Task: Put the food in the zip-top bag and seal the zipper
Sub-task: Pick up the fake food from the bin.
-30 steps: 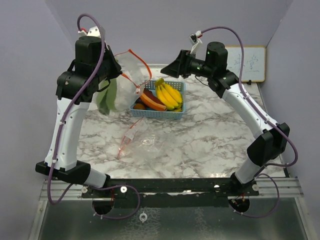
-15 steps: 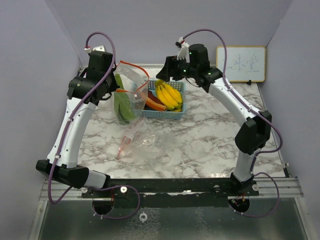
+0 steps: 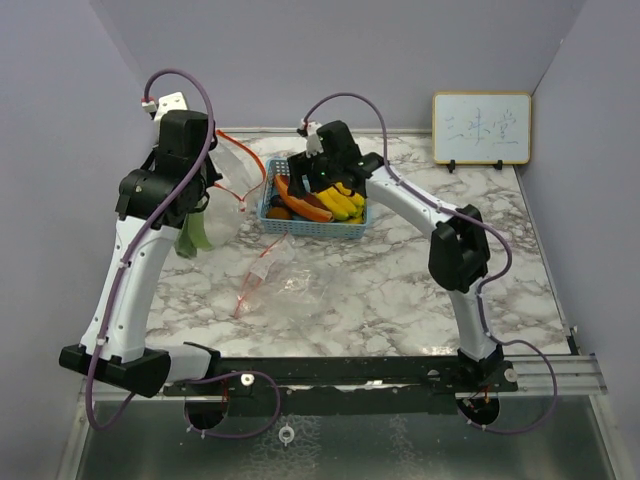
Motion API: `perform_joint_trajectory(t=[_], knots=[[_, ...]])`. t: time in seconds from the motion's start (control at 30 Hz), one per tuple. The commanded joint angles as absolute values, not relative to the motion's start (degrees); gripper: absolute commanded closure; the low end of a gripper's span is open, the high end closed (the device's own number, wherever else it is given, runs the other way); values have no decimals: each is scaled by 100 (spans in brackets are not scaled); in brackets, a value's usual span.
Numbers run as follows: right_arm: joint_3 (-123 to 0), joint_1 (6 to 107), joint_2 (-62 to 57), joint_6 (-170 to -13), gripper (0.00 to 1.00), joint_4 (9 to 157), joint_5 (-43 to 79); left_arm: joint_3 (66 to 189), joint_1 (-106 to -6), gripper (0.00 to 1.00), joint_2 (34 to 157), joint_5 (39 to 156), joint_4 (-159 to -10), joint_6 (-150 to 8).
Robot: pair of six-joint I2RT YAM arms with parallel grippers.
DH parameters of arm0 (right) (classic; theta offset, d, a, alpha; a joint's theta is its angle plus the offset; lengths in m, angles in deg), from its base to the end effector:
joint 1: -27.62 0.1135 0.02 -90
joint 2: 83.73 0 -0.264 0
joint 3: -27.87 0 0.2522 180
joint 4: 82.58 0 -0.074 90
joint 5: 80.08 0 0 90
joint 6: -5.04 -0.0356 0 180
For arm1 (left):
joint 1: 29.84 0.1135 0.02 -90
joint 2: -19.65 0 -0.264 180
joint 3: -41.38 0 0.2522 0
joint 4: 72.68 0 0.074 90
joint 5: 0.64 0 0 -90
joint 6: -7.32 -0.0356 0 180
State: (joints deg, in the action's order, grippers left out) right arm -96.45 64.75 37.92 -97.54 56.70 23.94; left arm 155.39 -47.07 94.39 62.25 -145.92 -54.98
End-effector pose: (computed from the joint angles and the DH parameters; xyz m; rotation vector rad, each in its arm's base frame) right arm 0.3902 0.3062 0.2831 -0.6272 2.2307 0.7317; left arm 0.2277 -0.0536 0.4688 -0.4543 2.0417 0.0404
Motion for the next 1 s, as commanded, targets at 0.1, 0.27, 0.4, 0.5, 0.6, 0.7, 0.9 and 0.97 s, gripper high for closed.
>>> perform_joint_trajectory(t=[0.1, 0.27, 0.4, 0.5, 0.6, 0.7, 0.9, 0.97], knots=[[-10322, 6867, 4606, -9298, 24, 5545, 1668, 15485, -4695, 100, 9084, 5586, -14484, -5520], [-10371, 6969, 4886, -9142, 23, 5552, 1137, 15361, -4697, 100, 9076, 5717, -14392, -5494], [-10404, 6995, 5085, -9017, 24, 5581, 684, 15241, -4689, 100, 9109, 5902, -14301, -5469], [-10442, 7007, 5204, -8909, 27, 5570, 332, 15235, -4694, 100, 9119, 5904, -14289, -5496], [-10430, 7007, 5266, -8759, 37, 5560, 105, 15245, -4691, 100, 9119, 5906, -14265, -5509], [-10408, 7010, 5253, -8707, 61, 5577, -45, 15237, -4692, 100, 9127, 5916, -14247, -5519], [-10552, 6999, 5108, -8813, 96, 5545, -102, 15269, -4689, 100, 9144, 5945, -14216, -5508], [-10607, 6999, 4948, -8874, 98, 5557, -157, 15274, -4691, 100, 9152, 5984, -14203, -5495]])
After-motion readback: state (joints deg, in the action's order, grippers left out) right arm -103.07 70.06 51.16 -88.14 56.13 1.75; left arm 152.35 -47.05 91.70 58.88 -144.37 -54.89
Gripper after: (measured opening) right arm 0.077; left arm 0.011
